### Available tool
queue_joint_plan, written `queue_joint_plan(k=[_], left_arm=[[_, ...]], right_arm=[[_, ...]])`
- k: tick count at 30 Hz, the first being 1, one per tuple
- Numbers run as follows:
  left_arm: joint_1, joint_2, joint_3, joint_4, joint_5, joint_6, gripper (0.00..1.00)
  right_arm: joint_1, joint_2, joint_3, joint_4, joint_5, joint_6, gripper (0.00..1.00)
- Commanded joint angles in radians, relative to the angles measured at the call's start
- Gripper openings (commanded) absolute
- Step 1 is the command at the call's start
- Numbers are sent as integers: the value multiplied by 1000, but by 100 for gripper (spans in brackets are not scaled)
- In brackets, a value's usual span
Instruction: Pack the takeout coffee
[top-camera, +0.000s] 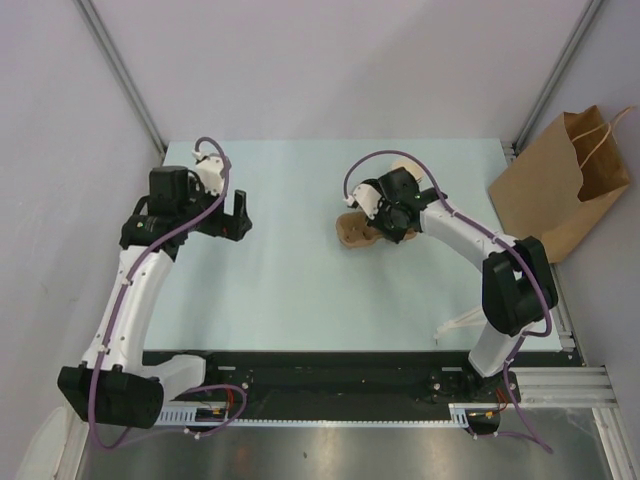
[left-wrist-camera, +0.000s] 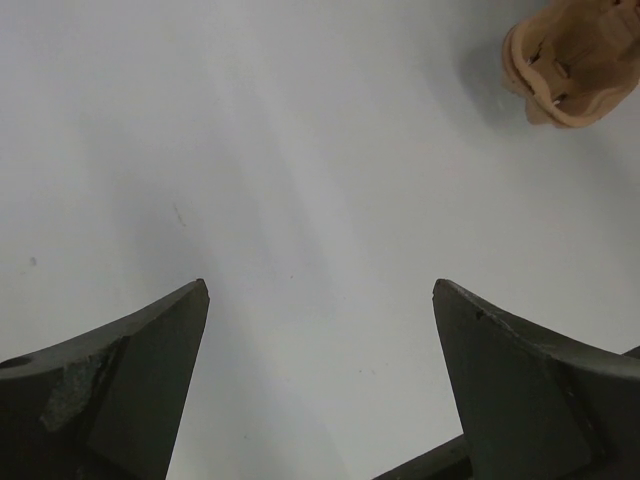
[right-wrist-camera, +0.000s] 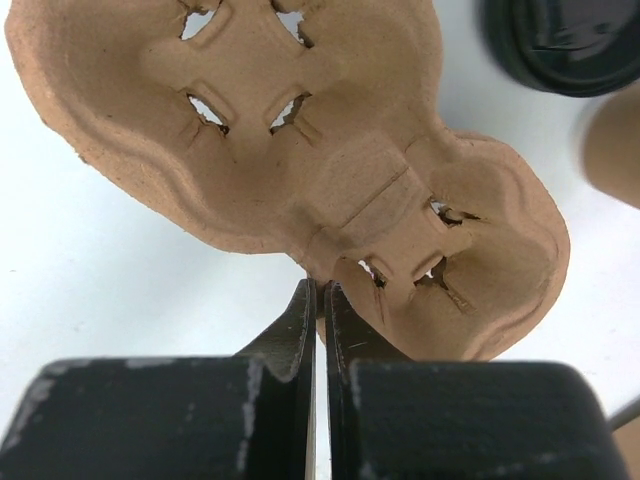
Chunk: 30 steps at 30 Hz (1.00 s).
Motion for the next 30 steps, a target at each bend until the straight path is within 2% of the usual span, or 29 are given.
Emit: queue_joint_plan(k=[1,4,5,7,8,9,10,11,12,13,15,16,17,19,21,22,24,25,27,30], left_arm=[[-7,0,-98,71,91,-118,100],[-15,-35,-202,192,186,-195,100],[-35,-50,-225,267,236,-202,100],[-78,-142,-311,428,232,-187,100],[-148,-175,-340,473,216,-157,100],[-194,-207,-382,507,161,-105,100],[-246,-244,-399,542,125,26,99],[-354,-256,-414,553,96,102,100],[-410,-262,-449,564,27,182,99],[-518,-273,-477,614,-10,333,97],[-616,-276,-577,697,-91,470,94],[-703,-270,-612,814,-110,599,93],[-746,-262,-693,882,-131,658,93],[-853,-226,-762,1087,-164,797,92],[-906,-135,-841,1216,-162,865,92],[-949,-100,-862,1355,-170,918,92],[-980,33,-896,1488,-177,954,92],[-1003,84,-899,1607,-182,977,92],[-1021,202,-893,1733,-176,1002,92],[-1046,291,-865,1800,-154,1022,92]], right_arm=[[44,-46,-38,54,58,32,0],[50,-6,-44,22,91,46,0],[29,-12,-44,15,58,63,0],[9,-20,-40,-14,-18,118,0],[7,-19,-37,-29,-29,127,0],[10,-16,-37,-46,-35,134,0],[12,-13,-37,-72,-45,141,0],[15,-10,-37,-80,-49,150,0],[13,-9,-35,-83,-61,158,0],[15,-9,-35,-87,-65,176,0],[15,-13,-24,-90,-84,196,0],[15,-13,-20,-101,-92,209,0],[15,-8,-7,-107,-101,232,0],[15,1,2,-133,-133,258,0],[15,15,9,-153,-159,292,0],[16,20,13,-158,-167,301,0],[15,24,22,-178,-191,330,0],[15,26,25,-183,-200,339,0],[15,21,28,-193,-217,364,0],[13,9,33,-198,-225,388,0]])
